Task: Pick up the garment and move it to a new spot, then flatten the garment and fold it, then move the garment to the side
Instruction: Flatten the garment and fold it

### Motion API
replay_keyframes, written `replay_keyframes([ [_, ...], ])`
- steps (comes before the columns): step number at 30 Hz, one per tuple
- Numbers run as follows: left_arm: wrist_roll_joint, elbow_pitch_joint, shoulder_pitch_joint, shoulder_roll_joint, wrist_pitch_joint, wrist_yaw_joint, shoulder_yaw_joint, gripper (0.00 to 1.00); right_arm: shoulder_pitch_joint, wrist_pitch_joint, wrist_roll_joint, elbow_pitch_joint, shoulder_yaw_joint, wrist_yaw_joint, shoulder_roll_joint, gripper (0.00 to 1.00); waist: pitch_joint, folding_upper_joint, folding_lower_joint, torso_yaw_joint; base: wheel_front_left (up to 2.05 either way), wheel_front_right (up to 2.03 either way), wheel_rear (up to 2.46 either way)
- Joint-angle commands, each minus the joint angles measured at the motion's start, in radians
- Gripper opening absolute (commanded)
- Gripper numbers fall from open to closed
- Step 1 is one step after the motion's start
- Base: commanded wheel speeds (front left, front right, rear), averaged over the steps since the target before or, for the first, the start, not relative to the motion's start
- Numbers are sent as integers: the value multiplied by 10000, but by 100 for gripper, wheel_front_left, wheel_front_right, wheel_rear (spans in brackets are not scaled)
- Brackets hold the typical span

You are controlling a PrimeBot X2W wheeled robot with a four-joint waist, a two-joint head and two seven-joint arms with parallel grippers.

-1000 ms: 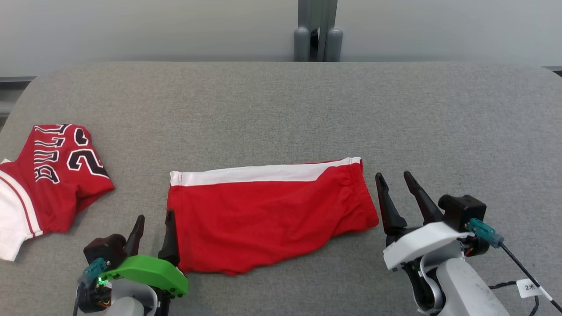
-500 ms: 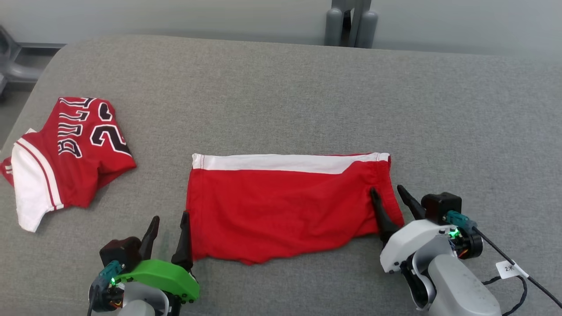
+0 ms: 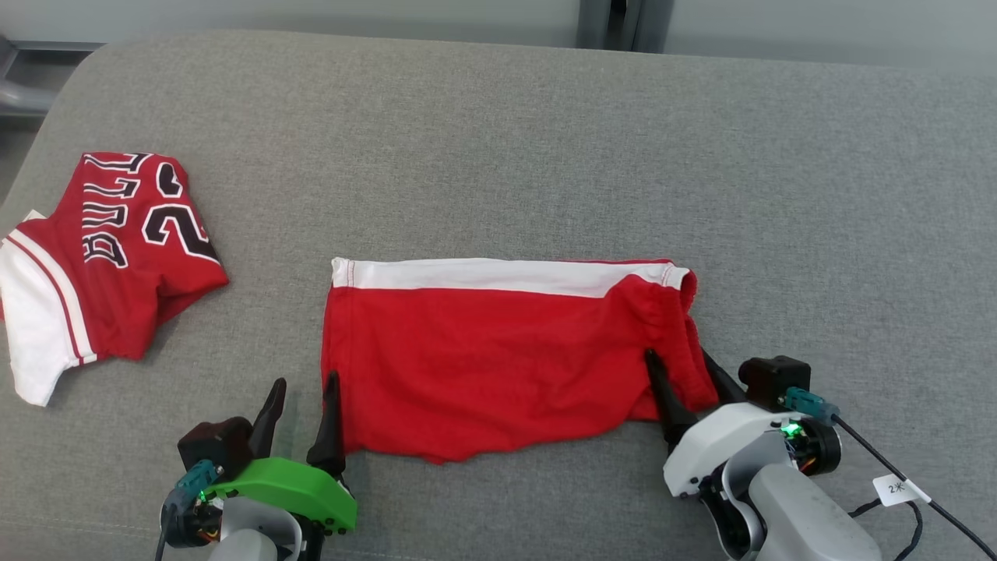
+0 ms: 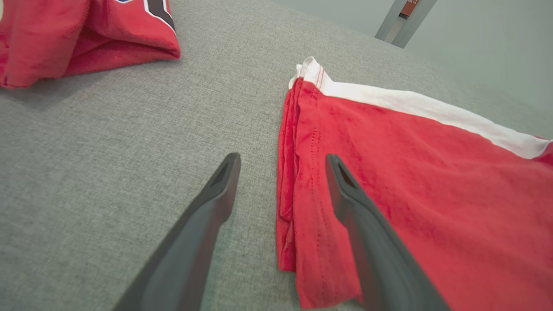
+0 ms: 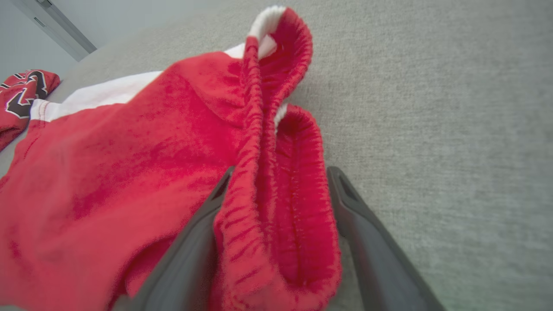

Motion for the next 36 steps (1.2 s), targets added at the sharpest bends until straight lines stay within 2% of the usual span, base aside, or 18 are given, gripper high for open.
replay_keyframes([
  [1, 8, -37, -158, 13, -1, -26, -9, 100, 344, 202, 208, 123, 342, 51, 173, 0, 42, 0, 0, -22, 0, 0, 0],
  [5, -68, -83, -182, 13, -1, -28, 0, 100, 327, 182, 537, -146, 407, 38, 121, 0, 80, 0, 0, -17, 0, 0, 0],
  [11, 60, -178, -128, 12, -1, -32, 20, 100, 325, 123, 619, -716, -261, 25, 87, 0, 3, 0, 0, -104, 0, 0, 0],
  [18, 201, -348, 133, 13, 0, -39, -11, 100, 534, 110, 1042, -985, -1642, 18, 84, 0, -365, 0, 0, -818, 0, 0, 0],
  [24, 83, -339, 130, 16, -1, -40, -238, 100, 470, 110, 524, -1096, -2186, 20, 87, 0, -488, 0, 0, -1430, 0, 0, 0],
  [30, -159, -280, 113, 26, -1, -41, -652, 100, -15, 110, 1789, -1441, -1028, 22, 93, 0, -466, 0, 0, -1556, 0, 0, 0],
  [36, -331, -312, 20, 25, -1, -42, -1081, 100, -332, 112, 2538, -2149, 684, 25, 87, 0, -520, 0, 0, -1091, 0, 0, 0],
])
